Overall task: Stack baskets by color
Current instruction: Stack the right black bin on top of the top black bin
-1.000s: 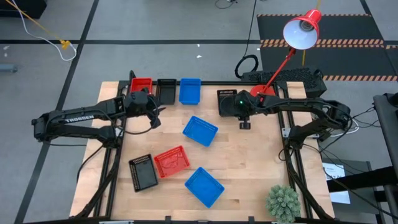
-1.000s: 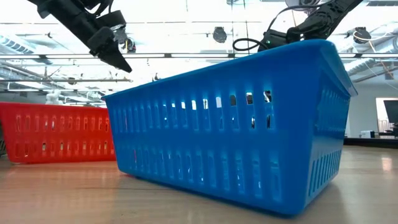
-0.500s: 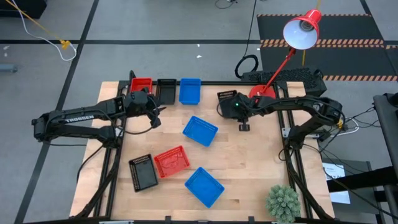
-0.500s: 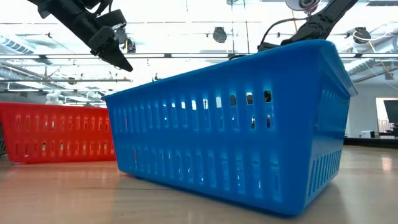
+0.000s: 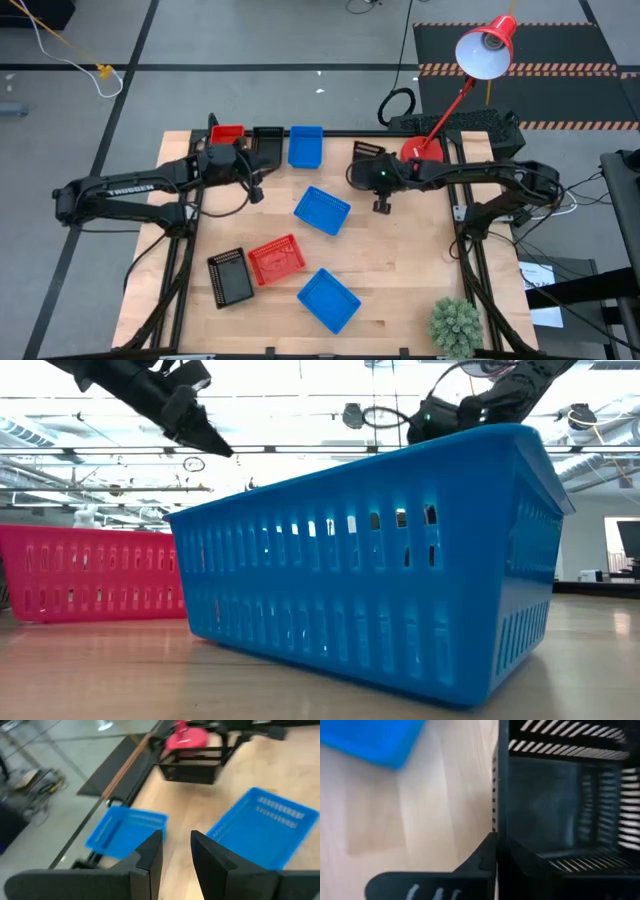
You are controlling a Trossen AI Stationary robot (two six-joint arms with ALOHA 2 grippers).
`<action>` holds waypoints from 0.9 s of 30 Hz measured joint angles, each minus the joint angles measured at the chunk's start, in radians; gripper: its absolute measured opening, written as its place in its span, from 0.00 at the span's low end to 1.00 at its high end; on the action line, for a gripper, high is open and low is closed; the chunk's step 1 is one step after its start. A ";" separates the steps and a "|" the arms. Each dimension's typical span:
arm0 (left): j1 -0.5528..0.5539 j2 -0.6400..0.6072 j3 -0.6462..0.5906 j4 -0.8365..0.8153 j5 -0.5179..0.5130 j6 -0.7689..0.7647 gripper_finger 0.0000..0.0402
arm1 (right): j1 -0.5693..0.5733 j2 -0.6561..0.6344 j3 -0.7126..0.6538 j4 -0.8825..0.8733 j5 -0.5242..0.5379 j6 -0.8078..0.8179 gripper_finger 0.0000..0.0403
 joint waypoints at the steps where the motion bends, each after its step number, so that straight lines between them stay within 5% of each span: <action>1: -0.012 0.011 0.000 0.016 0.014 0.016 0.26 | 0.016 -0.001 0.000 0.018 0.000 0.020 0.01; 9: -0.108 0.156 0.000 0.226 0.024 0.091 0.29 | 0.158 -0.001 0.000 0.126 0.114 0.100 0.00; 18: -0.161 0.330 0.133 0.222 0.041 0.068 0.59 | 0.229 -0.001 0.029 0.135 0.155 0.139 0.01; 27: -0.229 0.504 0.207 0.459 -0.019 0.362 0.67 | 0.254 -0.001 0.033 0.147 0.223 0.098 0.00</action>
